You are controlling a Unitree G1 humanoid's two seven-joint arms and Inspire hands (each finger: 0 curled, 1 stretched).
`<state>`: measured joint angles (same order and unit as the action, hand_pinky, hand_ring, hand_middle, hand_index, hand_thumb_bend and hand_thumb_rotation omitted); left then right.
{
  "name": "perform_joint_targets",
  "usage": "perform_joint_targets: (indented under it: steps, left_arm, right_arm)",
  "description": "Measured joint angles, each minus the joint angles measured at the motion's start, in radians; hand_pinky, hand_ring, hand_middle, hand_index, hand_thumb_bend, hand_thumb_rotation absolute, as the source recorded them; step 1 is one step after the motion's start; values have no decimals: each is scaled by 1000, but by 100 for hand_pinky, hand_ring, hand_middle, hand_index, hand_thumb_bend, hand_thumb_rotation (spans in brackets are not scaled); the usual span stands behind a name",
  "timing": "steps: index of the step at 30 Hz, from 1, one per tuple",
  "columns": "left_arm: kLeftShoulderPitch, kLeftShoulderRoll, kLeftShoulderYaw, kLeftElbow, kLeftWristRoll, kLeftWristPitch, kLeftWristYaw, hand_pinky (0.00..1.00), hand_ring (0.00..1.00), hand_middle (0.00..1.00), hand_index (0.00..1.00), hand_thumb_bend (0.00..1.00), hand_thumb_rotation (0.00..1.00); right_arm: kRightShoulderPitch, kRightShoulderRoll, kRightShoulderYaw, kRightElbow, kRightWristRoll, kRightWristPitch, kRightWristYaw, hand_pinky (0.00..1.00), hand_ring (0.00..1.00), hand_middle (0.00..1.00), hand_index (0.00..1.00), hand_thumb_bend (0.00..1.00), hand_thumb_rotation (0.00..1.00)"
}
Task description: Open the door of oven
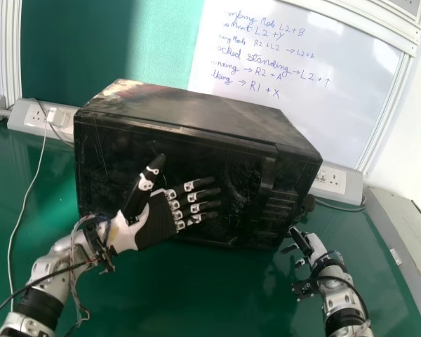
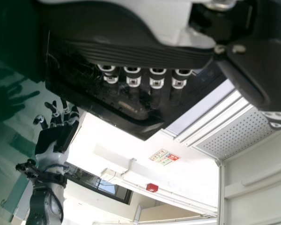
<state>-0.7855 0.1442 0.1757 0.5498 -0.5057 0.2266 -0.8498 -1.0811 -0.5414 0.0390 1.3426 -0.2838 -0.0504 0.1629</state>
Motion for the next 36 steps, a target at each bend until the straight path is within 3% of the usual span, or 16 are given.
perform_joint_targets:
  steps: [9, 12, 21, 36]
  left_arm:
    - [24, -36, -18, -53, 55, -29, 119, 98, 100, 100, 100, 100, 94]
    - [24, -35, -28, -61, 68, -31, 128, 100, 100, 100, 100, 100, 94]
    - [15, -33, -39, -57, 94, -64, 156, 100, 100, 100, 100, 100, 95]
    - [-55, -15, -46, 86, 136, -65, 172, 98, 100, 100, 100, 100, 97]
  right_arm:
    - [0, 4, -3, 0, 3, 0, -2, 12, 20, 36, 75, 63, 62]
    - [0, 6, -2, 0, 3, 0, -1, 14, 21, 37, 74, 66, 65]
    - [-1, 6, 9, -1, -3, 0, -6, 13, 20, 35, 74, 60, 66]
    - [-3, 8, 20, -1, -9, 1, -18, 12, 19, 34, 70, 56, 67]
